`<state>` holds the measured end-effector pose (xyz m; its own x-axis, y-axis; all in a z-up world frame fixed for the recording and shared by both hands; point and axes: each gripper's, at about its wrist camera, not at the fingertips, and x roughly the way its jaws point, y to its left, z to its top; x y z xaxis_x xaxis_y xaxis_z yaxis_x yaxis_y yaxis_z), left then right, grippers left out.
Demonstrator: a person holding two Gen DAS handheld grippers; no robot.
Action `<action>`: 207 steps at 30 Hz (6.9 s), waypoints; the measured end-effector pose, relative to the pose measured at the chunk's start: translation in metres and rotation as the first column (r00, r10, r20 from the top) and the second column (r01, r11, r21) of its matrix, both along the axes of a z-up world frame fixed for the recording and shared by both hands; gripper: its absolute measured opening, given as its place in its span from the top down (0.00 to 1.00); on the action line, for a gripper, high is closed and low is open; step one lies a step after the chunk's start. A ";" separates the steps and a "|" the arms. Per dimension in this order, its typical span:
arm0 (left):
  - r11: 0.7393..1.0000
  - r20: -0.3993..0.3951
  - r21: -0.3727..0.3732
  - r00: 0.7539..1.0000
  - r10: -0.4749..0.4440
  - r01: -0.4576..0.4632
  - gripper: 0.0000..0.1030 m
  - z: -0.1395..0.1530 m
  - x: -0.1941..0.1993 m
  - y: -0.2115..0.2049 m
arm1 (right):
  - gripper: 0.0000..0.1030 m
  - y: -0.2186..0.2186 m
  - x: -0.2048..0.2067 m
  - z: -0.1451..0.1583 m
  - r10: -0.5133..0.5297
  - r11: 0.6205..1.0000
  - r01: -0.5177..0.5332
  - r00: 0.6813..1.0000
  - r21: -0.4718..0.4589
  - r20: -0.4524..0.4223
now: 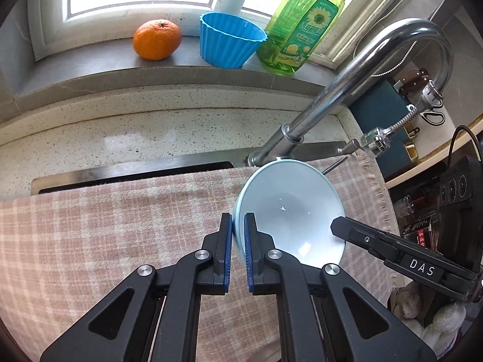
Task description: Organize plates and bowls
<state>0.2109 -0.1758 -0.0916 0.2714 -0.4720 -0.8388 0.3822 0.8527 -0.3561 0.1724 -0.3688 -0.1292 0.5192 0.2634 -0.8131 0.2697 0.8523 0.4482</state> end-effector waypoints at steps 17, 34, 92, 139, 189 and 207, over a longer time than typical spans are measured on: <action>0.998 0.037 -0.046 0.999 -0.039 0.041 0.94 0.029 -0.081 0.022 | 0.92 0.020 -0.087 0.030 0.047 0.999 -0.046 0.999 -0.014 0.026; 0.996 -0.005 -0.062 0.997 -0.072 0.071 0.94 0.022 -0.154 0.036 | 0.92 0.041 -0.163 0.023 0.045 0.998 -0.046 0.999 -0.037 -0.005; 0.998 -0.062 -0.052 0.997 -0.051 0.048 0.90 0.001 -0.187 0.062 | 0.86 0.055 -0.200 -0.008 0.066 0.996 -0.068 0.997 -0.057 -0.035; 0.999 -0.105 0.021 0.994 0.030 -0.028 0.93 -0.044 -0.177 0.052 | 0.88 0.037 -0.189 -0.047 0.060 0.997 -0.064 0.996 -0.047 -0.064; 0.960 0.008 -0.066 0.962 0.272 -0.271 0.94 0.020 -0.204 0.163 | 0.89 0.144 -0.161 0.025 0.258 0.961 -0.255 0.966 -0.111 0.008; 0.922 -0.046 -0.040 0.923 0.383 -0.384 0.94 -0.003 -0.223 0.232 | 0.89 0.222 -0.152 0.000 0.377 0.919 -0.380 0.925 -0.100 -0.047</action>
